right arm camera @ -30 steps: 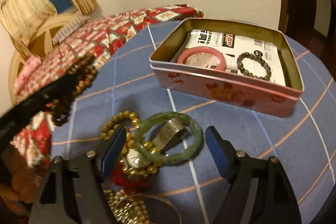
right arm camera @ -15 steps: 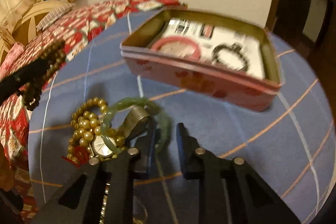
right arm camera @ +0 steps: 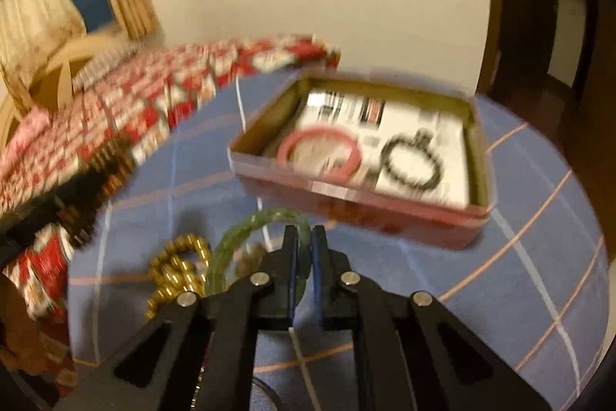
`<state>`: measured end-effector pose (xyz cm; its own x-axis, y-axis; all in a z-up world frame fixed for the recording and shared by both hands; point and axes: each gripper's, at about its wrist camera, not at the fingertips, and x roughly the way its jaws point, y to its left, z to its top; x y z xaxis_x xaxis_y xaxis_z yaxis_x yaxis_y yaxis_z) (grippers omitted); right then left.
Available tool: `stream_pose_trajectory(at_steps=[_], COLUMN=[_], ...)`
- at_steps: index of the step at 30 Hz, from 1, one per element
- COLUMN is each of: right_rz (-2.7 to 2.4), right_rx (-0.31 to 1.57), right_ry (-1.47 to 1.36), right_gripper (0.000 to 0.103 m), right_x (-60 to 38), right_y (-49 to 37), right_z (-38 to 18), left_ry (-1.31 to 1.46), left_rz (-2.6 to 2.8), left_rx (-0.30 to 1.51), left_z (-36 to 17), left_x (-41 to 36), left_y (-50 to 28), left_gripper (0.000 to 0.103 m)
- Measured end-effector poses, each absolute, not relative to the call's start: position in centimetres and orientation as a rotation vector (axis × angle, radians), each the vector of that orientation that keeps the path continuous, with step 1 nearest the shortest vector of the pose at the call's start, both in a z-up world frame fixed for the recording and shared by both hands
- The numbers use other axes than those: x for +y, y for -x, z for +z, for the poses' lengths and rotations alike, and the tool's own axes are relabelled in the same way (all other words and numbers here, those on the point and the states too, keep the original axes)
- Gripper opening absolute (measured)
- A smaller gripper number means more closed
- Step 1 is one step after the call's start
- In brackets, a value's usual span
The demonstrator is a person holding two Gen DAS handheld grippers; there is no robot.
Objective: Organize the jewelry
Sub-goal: 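Grasp the green jade bangle with the right gripper while the left gripper holds the brown beads, then lower the brown beads and jade bangle into the pink tin and release both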
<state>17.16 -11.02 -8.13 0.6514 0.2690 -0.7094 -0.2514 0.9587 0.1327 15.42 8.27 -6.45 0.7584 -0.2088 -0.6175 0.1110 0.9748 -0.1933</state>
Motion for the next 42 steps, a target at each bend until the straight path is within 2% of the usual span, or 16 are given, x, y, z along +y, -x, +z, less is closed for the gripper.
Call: stream_pose_trajectory(at_steps=[7, 13, 21, 33, 37, 38, 39, 41, 42], right_rz=[0.270, 0.207, 0.142, 0.126, 0.144, 0.153, 0.154, 0.154, 0.144], right_rx=[0.701, 0.667, 0.708, 0.798, 0.796, 0.792, 0.791, 0.769, 0.754], right_ry=[-0.098, -0.138, -0.184, -0.157, -0.167, -0.182, -0.190, -0.217, -0.225], right_gripper=[0.010, 0.010, 0.010, 0.011, 0.022, 0.034, 0.050, 0.056, 0.056], right_x=[-13.3, -15.3, -17.7, -18.3, -18.6, -18.8, -18.8, -19.2, -19.5], right_y=[-17.6, -20.6, -24.9, -28.8, -29.0, -28.8, -28.9, -28.4, -27.7], right_z=[-3.6, -2.5, -4.1, -8.5, -9.0, -8.9, -8.8, -8.2, -7.4], left_ry=[0.140, 0.112, 0.094, 0.040, 0.006, 0.005, 0.005, 0.002, -0.006], left_rz=[-0.234, -0.277, -0.340, -0.329, -0.297, -0.297, -0.295, -0.293, -0.291], left_rx=[0.646, 0.622, 0.632, 0.758, 0.825, 0.837, 0.846, 0.851, 0.851], left_z=[-5.5, -4.4, -4.8, -9.4, -10.5, -10.6, -10.4, -10.1, -9.6], left_x=[6.7, 4.5, 0.7, -3.9, -4.5, -4.6, -4.6, -4.5, -4.4], left_y=[-15.9, -18.2, -23.6, -30.8, -32.0, -32.2, -32.2, -32.1, -31.7], left_gripper=[0.018, 0.018, 0.018, 0.018, 0.019, 0.020, 0.021, 0.026, 0.033])
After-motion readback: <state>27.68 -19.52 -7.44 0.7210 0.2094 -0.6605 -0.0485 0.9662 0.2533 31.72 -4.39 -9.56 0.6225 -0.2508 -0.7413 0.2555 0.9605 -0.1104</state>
